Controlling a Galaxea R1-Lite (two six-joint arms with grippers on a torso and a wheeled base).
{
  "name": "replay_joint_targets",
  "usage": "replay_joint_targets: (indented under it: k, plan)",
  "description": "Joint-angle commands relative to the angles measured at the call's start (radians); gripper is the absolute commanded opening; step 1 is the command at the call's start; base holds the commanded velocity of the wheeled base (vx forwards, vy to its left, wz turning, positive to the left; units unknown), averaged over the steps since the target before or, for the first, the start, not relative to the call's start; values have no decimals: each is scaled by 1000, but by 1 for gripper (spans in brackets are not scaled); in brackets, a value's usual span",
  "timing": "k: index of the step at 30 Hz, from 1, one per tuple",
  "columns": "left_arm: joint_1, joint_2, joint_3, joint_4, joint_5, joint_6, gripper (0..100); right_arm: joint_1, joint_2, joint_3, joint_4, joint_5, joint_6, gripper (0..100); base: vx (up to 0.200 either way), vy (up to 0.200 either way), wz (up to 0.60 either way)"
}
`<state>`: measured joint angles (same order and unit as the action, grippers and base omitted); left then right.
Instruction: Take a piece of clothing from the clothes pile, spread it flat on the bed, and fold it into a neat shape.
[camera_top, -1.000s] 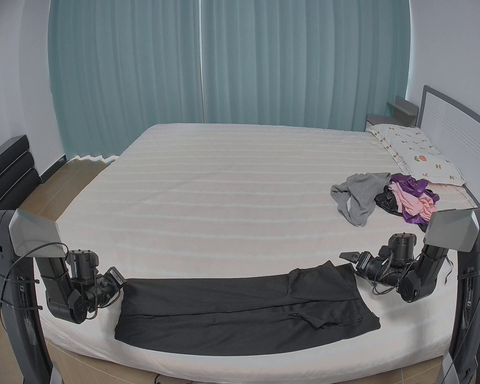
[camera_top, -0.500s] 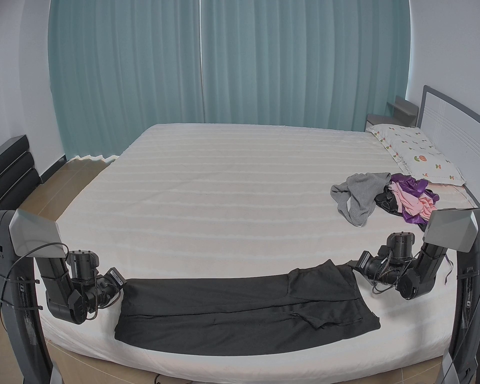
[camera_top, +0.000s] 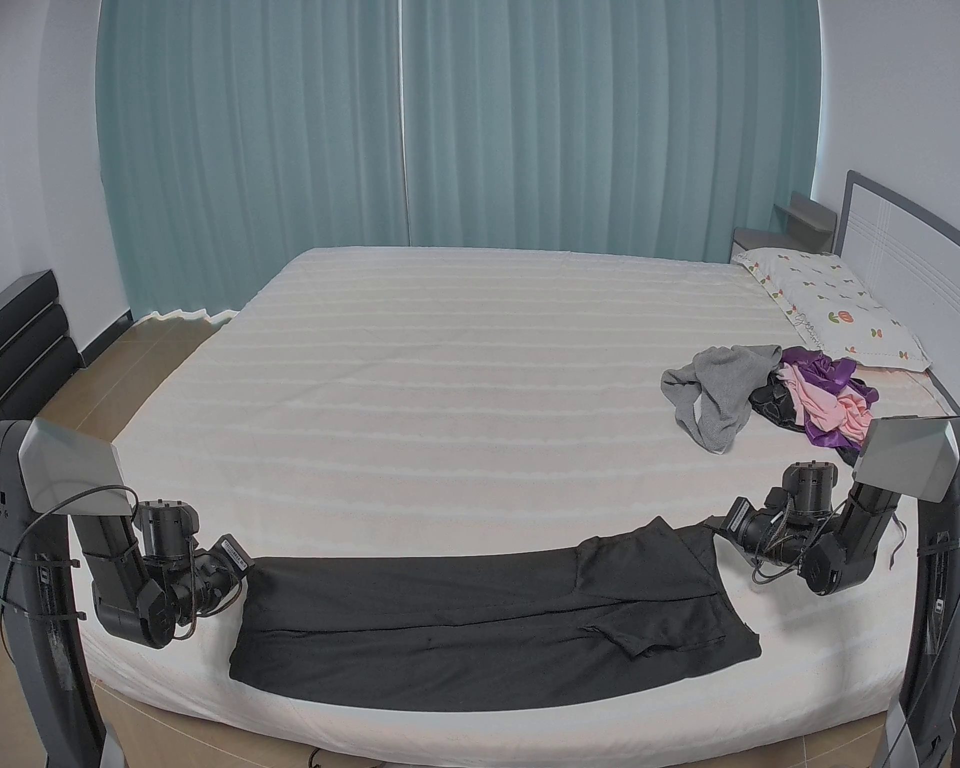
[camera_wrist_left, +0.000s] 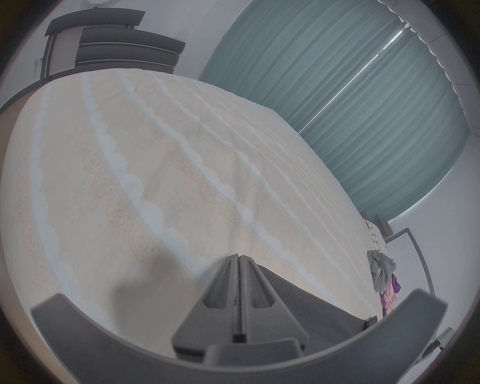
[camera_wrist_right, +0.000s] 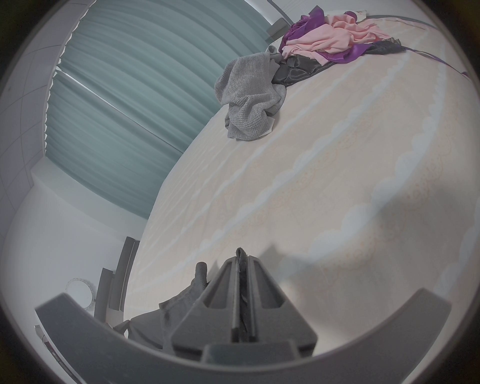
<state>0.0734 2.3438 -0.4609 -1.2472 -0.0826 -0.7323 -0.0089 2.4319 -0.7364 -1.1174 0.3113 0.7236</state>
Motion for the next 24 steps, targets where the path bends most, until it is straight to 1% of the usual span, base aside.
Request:
replay_joint_targets:
  k: [1,7,8,9,14,17,21,23,24]
  plan:
    - [0,2,-1,0,0,-1,0,0,-1,0,-1,0,0,0,0,0,0]
    - [-1,2,-1,0,0,-1,0,-3,-2,6,-2,0,0,0,0,0,0]
    - [-1,0,1,0,0,-1,0,-3,-2,6,-2,0,0,100,0,0,0]
    - [-1,-1,1,0,0,-1,100,-3,-2,8,-2,0,0,100,0,0,0]
    - [0,-6,1,0,-2,-2,100,-6,-27,28,-13,0,5,100,0,0,0]
    - [5,-18,10,0,-2,-4,100,-14,-99,94,-15,9,16,100,0,0,0]
    - [9,-92,80,-1,-13,-2,100,-6,-177,190,-15,12,50,100,0,0,0]
    - [12,-112,97,-3,-19,-4,100,-3,-183,204,-15,8,50,100,0,0,0]
    - [12,-155,139,-6,-34,-6,100,1,-198,249,-16,5,45,100,0,0,0]
